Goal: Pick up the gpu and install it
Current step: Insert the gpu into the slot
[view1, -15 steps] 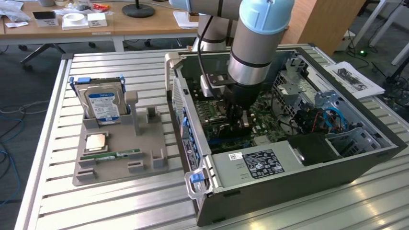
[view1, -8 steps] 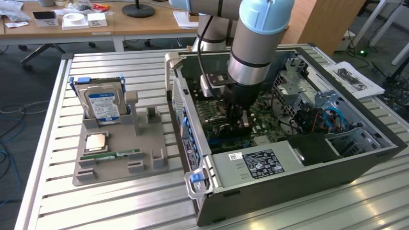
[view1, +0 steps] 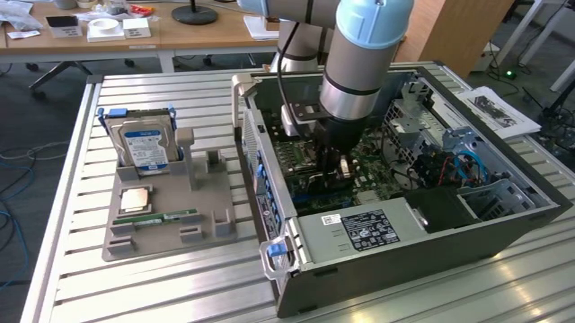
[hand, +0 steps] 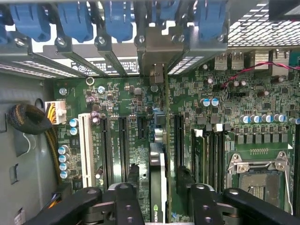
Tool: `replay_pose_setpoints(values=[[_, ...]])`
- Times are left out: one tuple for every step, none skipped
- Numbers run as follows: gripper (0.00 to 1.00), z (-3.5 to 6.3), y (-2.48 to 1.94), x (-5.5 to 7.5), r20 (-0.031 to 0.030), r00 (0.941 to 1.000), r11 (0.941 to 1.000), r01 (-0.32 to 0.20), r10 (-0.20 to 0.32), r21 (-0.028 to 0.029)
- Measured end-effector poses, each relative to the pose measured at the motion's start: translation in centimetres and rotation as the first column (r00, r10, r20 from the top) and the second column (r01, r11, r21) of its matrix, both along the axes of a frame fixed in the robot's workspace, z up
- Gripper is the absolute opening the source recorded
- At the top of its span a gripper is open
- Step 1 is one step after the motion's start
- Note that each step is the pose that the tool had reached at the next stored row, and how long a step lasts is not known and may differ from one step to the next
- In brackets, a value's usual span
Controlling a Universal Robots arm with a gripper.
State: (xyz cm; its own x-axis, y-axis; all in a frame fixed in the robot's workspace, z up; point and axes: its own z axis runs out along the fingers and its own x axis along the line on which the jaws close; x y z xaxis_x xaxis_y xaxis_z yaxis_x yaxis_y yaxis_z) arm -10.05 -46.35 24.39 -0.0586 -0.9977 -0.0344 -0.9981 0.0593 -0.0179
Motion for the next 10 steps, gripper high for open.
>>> replay_pose_setpoints(values=[[0.46, 0.11, 0.0, 0.0, 0.0001, 1.0, 1.0, 0.0, 0.0, 0.0003], [0.46, 0.28, 0.0, 0.0, 0.0001, 1.0, 1.0, 0.0, 0.0, 0.0003], [0.46, 0.48, 0.0, 0.0, 0.0002, 1.0, 1.0, 0.0, 0.0, 0.0004], [0.46, 0.74, 0.0, 0.0, 0.0002, 1.0, 1.0, 0.0, 0.0, 0.0005], [0.46, 1.03, 0.0, 0.0, 0.0001, 1.0, 1.0, 0.0, 0.0, 0.0004], [0.46, 1.34, 0.0, 0.0, 0.0002, 1.0, 1.0, 0.0, 0.0, 0.0005], [0.46, 1.68, 0.01, 0.0, 0.0002, 1.0, 1.0, 0.0, 0.0, 0.0005], [0.46, 2.03, 0.01, 0.0, 0.0002, 1.0, 1.0, 0.0, 0.0, 0.0005], [0.46, 2.41, 0.0, 0.0, 0.0003, 1.0, 1.0, 0.0, 0.0, 0.0004], [0.46, 2.81, 0.0, 0.0, 0.0004, 1.0, 1.0, 0.0, 0.0, 0.0005]])
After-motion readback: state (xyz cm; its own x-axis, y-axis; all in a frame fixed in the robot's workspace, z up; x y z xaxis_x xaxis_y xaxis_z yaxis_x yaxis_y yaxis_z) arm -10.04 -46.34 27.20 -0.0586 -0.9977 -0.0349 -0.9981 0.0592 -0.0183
